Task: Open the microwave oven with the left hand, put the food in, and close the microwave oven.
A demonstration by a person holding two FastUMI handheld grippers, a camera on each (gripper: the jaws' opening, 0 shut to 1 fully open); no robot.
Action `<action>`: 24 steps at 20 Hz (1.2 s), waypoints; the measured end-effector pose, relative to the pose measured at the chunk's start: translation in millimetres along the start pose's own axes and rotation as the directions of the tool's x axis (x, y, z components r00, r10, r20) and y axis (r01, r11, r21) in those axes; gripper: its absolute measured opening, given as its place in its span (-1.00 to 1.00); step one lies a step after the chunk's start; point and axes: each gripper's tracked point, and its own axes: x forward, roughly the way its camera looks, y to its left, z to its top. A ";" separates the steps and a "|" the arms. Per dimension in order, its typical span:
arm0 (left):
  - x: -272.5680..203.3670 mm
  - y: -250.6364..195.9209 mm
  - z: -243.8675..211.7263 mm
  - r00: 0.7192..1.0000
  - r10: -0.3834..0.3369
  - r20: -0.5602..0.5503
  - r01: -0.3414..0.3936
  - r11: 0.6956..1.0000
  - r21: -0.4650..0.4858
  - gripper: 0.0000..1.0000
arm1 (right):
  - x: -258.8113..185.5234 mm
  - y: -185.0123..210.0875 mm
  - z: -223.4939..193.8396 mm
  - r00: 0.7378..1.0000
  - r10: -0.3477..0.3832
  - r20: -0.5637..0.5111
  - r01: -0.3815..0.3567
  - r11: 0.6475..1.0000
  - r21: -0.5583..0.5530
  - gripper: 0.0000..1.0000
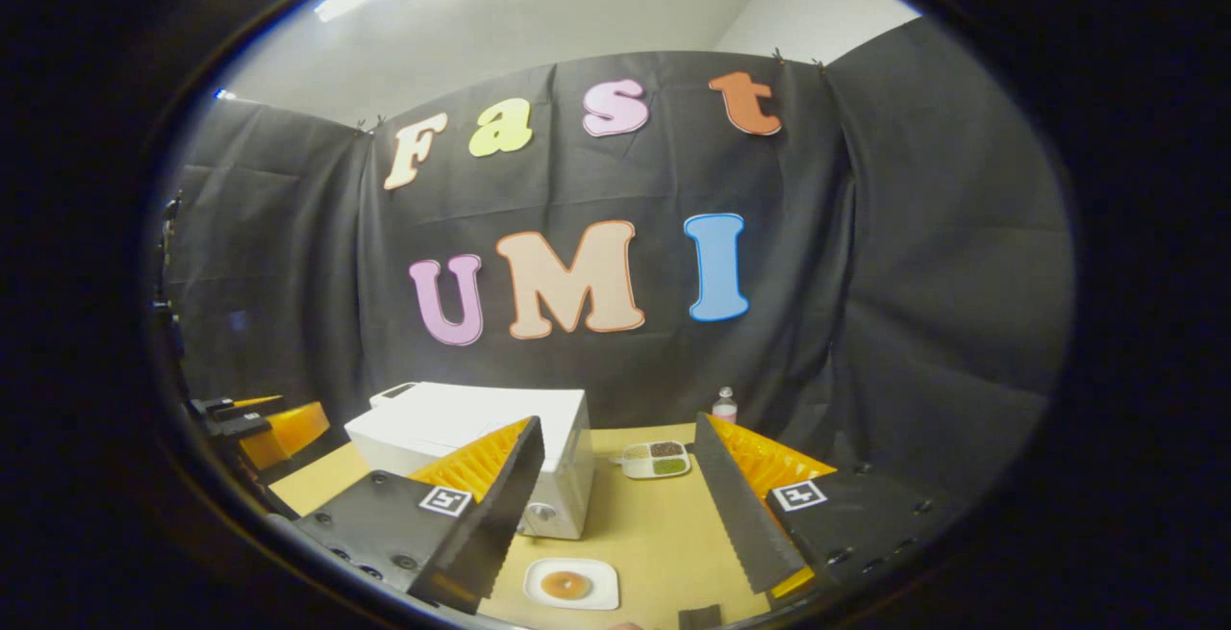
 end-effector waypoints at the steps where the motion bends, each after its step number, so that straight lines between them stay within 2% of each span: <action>1: 3.1 -3.2 -8.2 1.000 -0.006 -0.021 0.006 1.000 -0.006 0.91 | 1.4 -2.1 -0.6 1.000 -0.002 -0.003 0.002 1.000 0.000 0.93; 5: 17.0 -19.2 -43.5 0.993 -0.057 -0.105 0.055 0.998 -0.022 0.91 | 4.0 -10.8 0.0 1.000 -0.024 -0.004 0.024 1.000 -0.003 0.93; 6: 22.1 -23.8 -54.4 0.989 -0.071 -0.129 0.069 0.997 -0.019 0.83 | 4.3 -13.2 -0.1 0.999 -0.034 -0.003 0.034 0.999 -0.004 0.93; 8: 32.1 -30.7 -75.7 0.980 -0.094 -0.176 0.096 0.995 0.003 0.99 | 5.7 -17.4 -1.8 0.999 -0.053 -0.011 0.053 0.999 -0.002 0.93; 9: 36.8 -34.7 -84.9 0.976 -0.107 -0.191 0.110 0.994 0.004 0.90 | 5.4 -18.2 -3.0 0.998 -0.058 -0.017 0.058 0.998 0.001 0.83; 10: 42.5 -40.8 -95.5 0.969 -0.125 -0.211 0.127 0.992 -0.007 0.90 | 6.1 -19.1 -3.0 0.998 -0.065 -0.019 0.065 0.998 0.003 0.93; 13: 56.0 -53.1 -125.5 0.950 -0.168 -0.262 0.156 0.985 -0.068 0.86 | 9.3 -23.3 -5.8 0.996 -0.088 -0.031 0.088 0.996 -0.004 0.93; 14: 61.5 -55.0 -134.0 0.946 -0.174 -0.274 0.157 0.984 -0.083 0.86 | 8.7 -24.0 -7.9 0.995 -0.095 -0.038 0.095 0.995 -0.007 0.83; 15: 65.3 -57.8 -143.4 0.941 -0.182 -0.286 0.159 0.982 -0.099 0.84 | 9.2 -24.6 -7.9 0.994 -0.099 -0.044 0.099 0.995 -0.008 0.93; 18: 77.4 -64.4 -173.1 0.930 -0.192 -0.314 0.153 0.978 -0.143 0.83 | 10.6 -27.0 -12.6 0.992 -0.107 -0.063 0.107 0.994 -0.006 0.93; 19: 82.0 -66.1 -184.6 0.925 -0.191 -0.330 0.152 0.978 -0.140 0.83 | 9.9 -26.8 -14.8 0.992 -0.106 -0.074 0.106 0.994 -0.005 0.93; 20: 86.7 -67.8 -197.2 0.918 -0.190 -0.348 0.153 0.980 -0.131 0.84 | 10.1 -26.4 -18.0 0.991 -0.101 -0.086 0.101 0.995 -0.002 0.83; 21: 92.8 -69.8 -207.3 0.915 -0.189 -0.357 0.155 0.980 -0.120 0.80 | 10.2 -25.9 -18.5 0.991 -0.098 -0.091 0.098 0.995 0.002 0.93; 24: 106.4 -75.7 -236.5 0.905 -0.197 -0.378 0.182 0.980 -0.076 0.69 | 13.7 -23.4 -24.6 0.989 -0.084 -0.118 0.086 0.996 0.008 0.93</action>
